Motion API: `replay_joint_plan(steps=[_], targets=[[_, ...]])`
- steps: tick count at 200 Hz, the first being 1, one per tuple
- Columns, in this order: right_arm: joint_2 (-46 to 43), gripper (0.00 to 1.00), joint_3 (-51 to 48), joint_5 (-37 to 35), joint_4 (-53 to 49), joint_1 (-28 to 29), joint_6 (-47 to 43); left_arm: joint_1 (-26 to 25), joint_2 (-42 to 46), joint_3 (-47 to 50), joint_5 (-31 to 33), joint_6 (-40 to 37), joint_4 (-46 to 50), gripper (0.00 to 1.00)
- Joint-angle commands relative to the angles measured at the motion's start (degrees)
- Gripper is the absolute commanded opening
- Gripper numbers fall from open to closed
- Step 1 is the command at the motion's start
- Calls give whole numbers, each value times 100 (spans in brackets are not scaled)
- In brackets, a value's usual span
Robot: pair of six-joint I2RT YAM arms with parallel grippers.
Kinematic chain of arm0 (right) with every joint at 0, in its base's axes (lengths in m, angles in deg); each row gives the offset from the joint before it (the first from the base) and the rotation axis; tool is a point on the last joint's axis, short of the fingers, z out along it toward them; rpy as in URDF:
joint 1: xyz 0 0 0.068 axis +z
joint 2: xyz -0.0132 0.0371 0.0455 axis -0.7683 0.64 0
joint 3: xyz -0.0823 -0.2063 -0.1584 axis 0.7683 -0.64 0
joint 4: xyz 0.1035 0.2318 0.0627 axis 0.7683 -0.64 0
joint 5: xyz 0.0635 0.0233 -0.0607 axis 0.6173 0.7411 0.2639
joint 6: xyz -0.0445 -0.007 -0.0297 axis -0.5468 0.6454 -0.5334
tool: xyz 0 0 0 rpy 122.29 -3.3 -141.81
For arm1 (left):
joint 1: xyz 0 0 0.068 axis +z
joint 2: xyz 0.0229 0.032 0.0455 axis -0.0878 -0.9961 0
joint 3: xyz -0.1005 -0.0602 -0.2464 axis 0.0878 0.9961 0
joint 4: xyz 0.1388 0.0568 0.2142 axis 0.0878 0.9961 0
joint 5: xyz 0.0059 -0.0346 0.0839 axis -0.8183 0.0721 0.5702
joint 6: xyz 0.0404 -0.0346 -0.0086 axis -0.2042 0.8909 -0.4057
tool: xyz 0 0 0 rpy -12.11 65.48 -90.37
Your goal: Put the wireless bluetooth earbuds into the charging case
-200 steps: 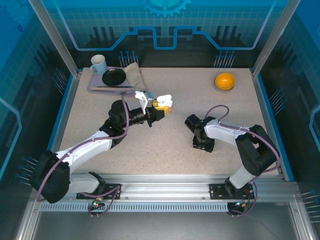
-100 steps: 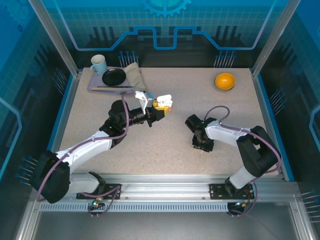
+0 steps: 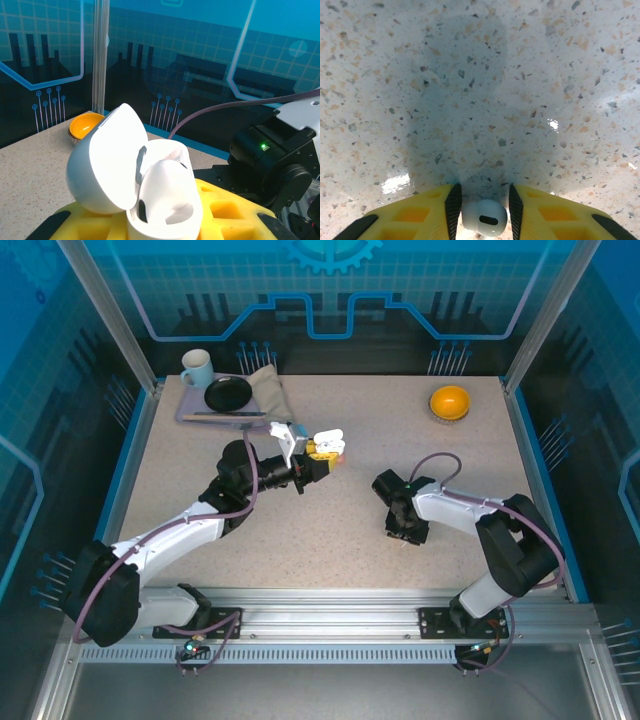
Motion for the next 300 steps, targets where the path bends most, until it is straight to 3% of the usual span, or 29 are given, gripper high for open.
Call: replay_joint_plan(steps=[1, 83, 155, 209, 257, 300], targets=[[0, 33, -213, 278, -251, 25, 44, -30, 13, -168, 30, -88, -89, 0], [-237, 22, -297, 270, -152, 39, 79, -27, 40, -182, 8, -62, -43, 0], [-1395, 21, -88, -64, -337, 62, -160, -29, 33, -173, -32, -112, 41, 0], [-1944, 21, 652, -196, -472, 18, -643, -33, -6, -147, -103, -168, 161, 0], [-1866, 21, 1298, -169, -507, -14, -1028, -41, -64, -101, -113, -138, 188, 0], [-1058, 21, 728, 102, 148, -29, -911, -49, -121, -85, -92, -91, 141, 0]])
